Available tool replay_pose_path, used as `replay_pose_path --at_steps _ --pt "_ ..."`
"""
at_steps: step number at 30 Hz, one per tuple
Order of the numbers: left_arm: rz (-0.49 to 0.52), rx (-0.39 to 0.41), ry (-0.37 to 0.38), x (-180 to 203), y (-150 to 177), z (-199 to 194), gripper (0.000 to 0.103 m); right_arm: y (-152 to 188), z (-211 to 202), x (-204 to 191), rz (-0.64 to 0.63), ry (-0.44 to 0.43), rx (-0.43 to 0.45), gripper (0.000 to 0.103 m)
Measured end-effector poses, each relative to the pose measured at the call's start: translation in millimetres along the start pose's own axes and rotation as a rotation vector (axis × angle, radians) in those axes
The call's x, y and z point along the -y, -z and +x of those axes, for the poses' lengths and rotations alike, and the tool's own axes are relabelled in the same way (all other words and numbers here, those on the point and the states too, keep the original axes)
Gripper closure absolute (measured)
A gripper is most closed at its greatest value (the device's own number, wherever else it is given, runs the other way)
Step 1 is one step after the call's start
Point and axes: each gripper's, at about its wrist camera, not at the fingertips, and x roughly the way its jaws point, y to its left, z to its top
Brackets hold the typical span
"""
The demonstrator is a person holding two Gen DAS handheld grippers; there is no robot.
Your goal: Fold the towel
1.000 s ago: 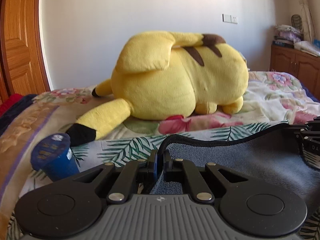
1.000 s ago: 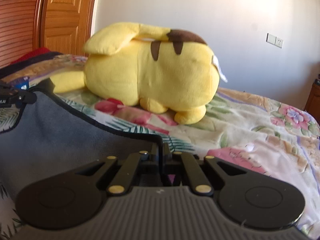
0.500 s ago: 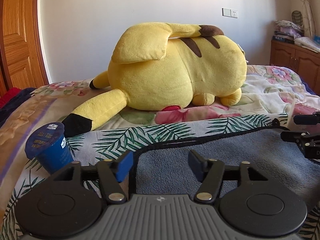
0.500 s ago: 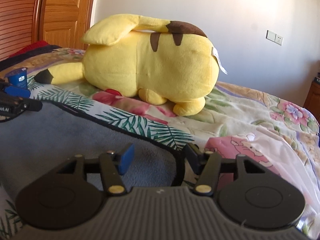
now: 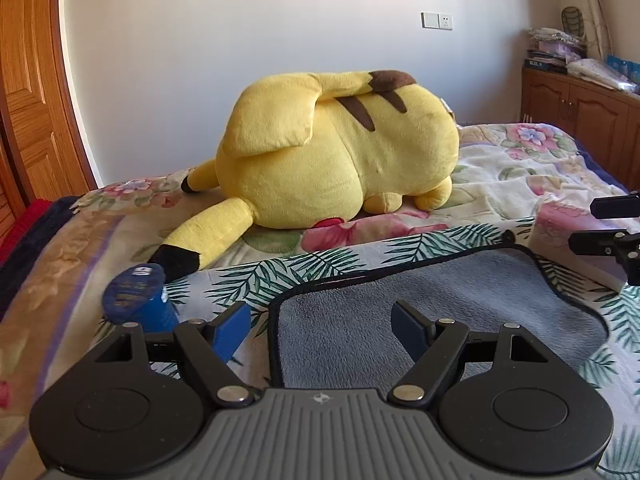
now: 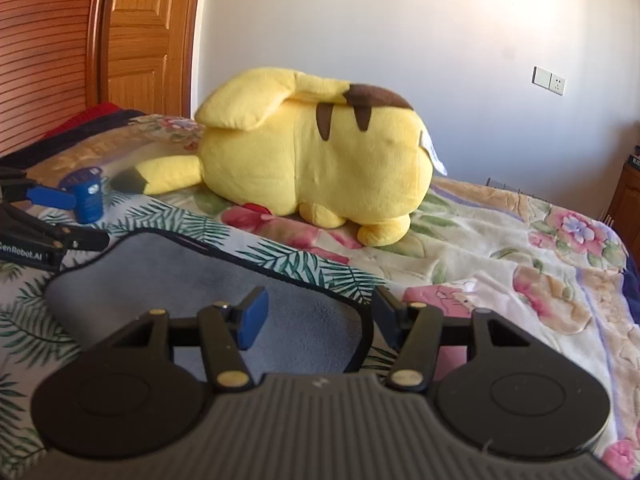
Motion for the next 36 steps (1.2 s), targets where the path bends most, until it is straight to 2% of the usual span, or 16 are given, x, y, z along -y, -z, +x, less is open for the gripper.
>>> replay_pose_path --at_steps 3,16,30,33,36 --pt "0.002 0.0 -0.017 1 -4 -18 0.043 -5 -17 -3 0.001 -0.005 -0.009 0.045" --pt "0.019 0.017 0.029 11 -13 -86 0.043 -15 -75 -16 -0.004 -0.012 0.002 0.045" --pt "0.04 0.029 0.077 28 -10 -149 0.036 -2 -122 -21 0.058 0.001 0.013 0.044" --pt "0.036 0.031 0.078 33 -7 -157 0.034 0 -130 -22 0.07 0.004 0.019 0.038" --pt "0.019 0.035 0.085 36 -5 -166 0.032 4 -137 -23 0.084 0.011 0.025 0.022"
